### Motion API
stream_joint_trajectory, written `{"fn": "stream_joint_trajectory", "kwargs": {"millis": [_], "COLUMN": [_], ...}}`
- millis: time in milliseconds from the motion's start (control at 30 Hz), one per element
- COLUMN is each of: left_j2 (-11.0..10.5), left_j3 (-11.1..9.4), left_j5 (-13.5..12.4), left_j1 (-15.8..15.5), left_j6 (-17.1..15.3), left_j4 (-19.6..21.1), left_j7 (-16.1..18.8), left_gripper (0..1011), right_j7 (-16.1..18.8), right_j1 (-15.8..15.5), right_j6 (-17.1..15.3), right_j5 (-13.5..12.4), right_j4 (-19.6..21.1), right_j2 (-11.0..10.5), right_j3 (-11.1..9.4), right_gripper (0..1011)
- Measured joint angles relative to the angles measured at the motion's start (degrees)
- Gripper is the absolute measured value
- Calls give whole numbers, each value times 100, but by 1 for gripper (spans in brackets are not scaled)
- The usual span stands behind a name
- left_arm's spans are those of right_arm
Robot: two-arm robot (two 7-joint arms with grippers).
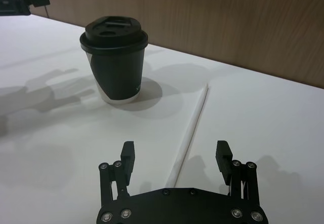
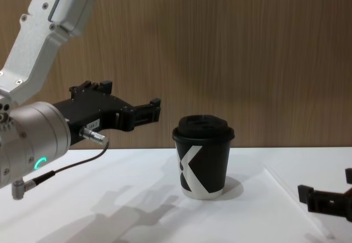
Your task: Pick up the straw with one hand, pass it to the other hand, and insert it into the cup.
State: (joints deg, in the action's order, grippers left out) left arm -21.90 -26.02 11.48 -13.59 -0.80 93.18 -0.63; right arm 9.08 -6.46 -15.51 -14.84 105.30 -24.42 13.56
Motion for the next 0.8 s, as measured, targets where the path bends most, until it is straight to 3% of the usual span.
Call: {"fn": "stream_joint_trajectory", "kwargs": {"millis": [333, 800], "left_j2": [0, 0], "left_j3": [0, 0], "left_j5": [0, 0], "left_j1": [0, 0], "left_j6": [0, 0], "left_j4": [0, 0], "left_j7": [0, 0], "left_gripper": [1003, 1003], "right_j7": [26, -45], "right_j1": [20, 114], "right_j6": [-33, -280], "right_j5": [86, 123], "right_j4": [-184, -362], "right_j2": [49, 285], "right_j3": [24, 40], "right_gripper": [1001, 1001]}}
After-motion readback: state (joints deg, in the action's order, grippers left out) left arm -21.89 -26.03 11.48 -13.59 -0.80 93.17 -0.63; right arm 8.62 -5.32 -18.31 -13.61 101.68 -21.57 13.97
